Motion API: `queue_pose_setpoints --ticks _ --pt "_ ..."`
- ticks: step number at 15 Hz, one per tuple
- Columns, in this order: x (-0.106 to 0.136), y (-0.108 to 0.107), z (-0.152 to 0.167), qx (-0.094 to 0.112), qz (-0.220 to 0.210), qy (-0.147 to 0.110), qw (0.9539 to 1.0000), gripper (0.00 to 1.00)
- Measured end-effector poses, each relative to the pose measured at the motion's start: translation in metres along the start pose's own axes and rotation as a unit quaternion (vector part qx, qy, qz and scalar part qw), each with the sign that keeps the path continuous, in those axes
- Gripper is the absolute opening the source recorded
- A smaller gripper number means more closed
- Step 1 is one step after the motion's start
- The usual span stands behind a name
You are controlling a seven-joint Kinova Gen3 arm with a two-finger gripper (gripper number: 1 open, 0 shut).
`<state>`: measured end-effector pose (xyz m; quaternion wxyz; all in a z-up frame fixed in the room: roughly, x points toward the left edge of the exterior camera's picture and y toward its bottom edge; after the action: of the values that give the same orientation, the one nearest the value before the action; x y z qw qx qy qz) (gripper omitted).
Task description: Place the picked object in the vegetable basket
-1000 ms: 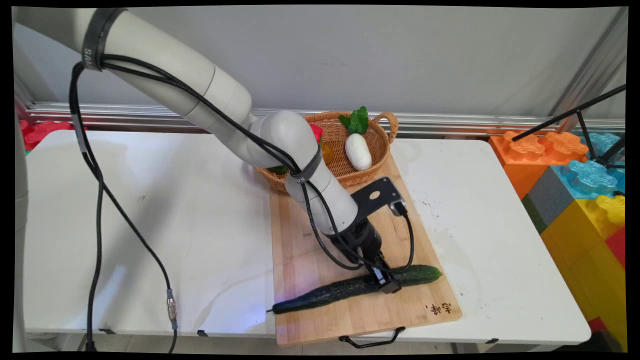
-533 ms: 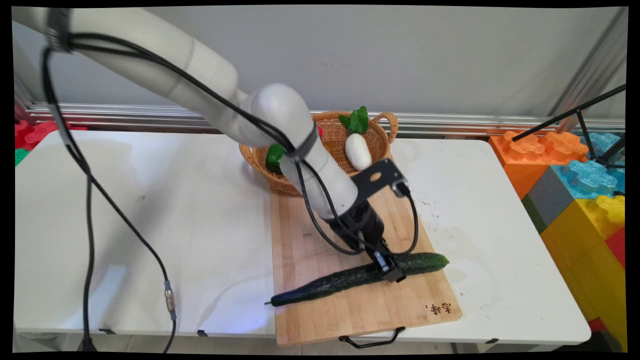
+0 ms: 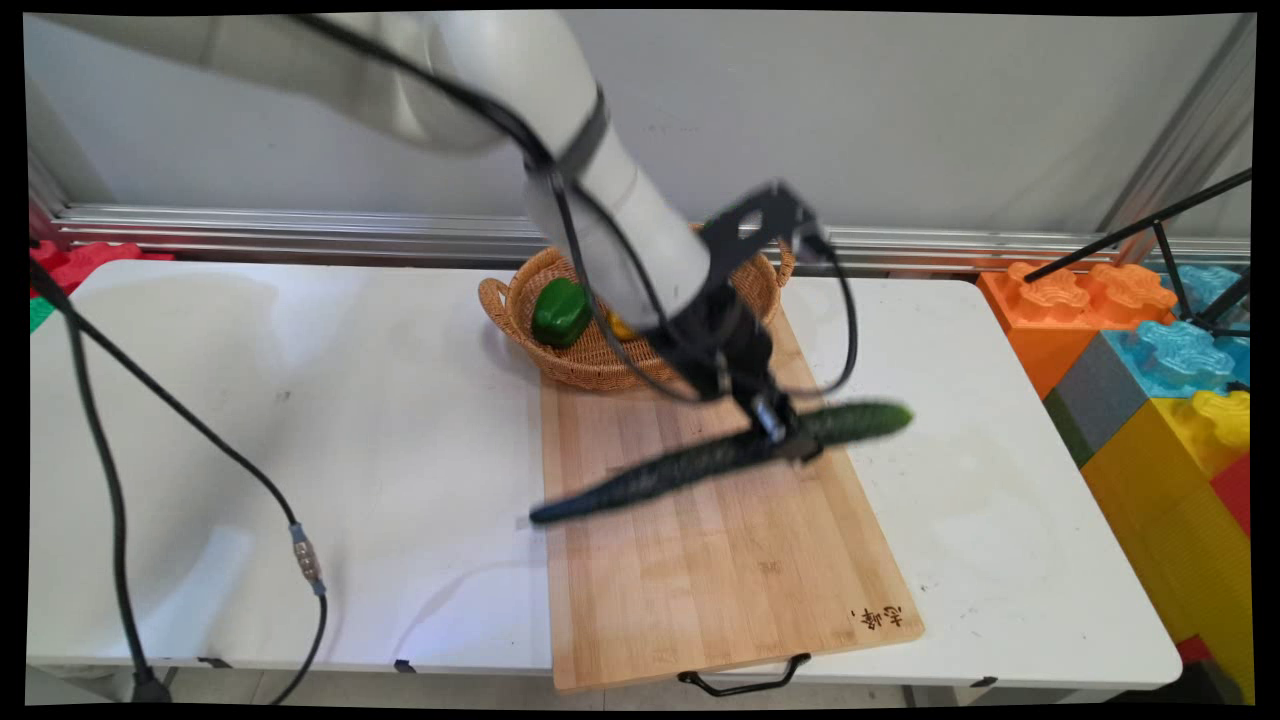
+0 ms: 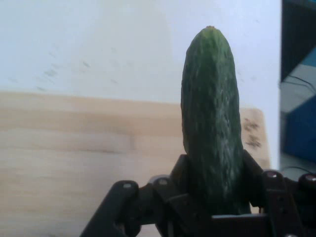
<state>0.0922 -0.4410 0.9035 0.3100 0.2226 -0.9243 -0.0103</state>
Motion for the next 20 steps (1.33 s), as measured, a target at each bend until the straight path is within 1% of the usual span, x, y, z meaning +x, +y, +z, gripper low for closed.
queue_pose_setpoints --ticks 2,3,4,5,6,7,9,11,13,14,16,17,20 --pt "0.017 -0.008 -0.024 0.033 0.019 0.014 0.9992 0.00" --pt "0.022 -0.012 -0.031 0.044 0.026 0.019 0.9985 0.00" --pt "0.030 -0.018 -0.041 0.062 0.039 0.027 0.9970 0.00" --pt "0.035 -0.022 -0.048 0.074 0.047 0.033 0.9956 0.00" --pt "0.043 -0.029 -0.057 0.093 0.060 0.041 0.9930 0.00" --pt "0.047 -0.034 -0.063 0.104 0.069 0.046 0.9911 0.00" --pt "0.060 -0.052 -0.076 0.139 0.096 0.059 0.9838 0.00" --pt "0.066 -0.075 -0.079 0.168 0.115 0.061 0.9771 0.00" --pt "0.064 -0.099 -0.070 0.181 0.124 0.054 0.9741 0.00" --pt "0.060 -0.111 -0.061 0.183 0.124 0.047 0.9742 0.00" --pt "0.046 -0.137 -0.037 0.180 0.119 0.029 0.9759 0.00" --pt "0.039 -0.147 -0.026 0.178 0.117 0.022 0.9768 0.00" --pt "0.022 -0.168 -0.001 0.171 0.109 0.009 0.9792 0.00"
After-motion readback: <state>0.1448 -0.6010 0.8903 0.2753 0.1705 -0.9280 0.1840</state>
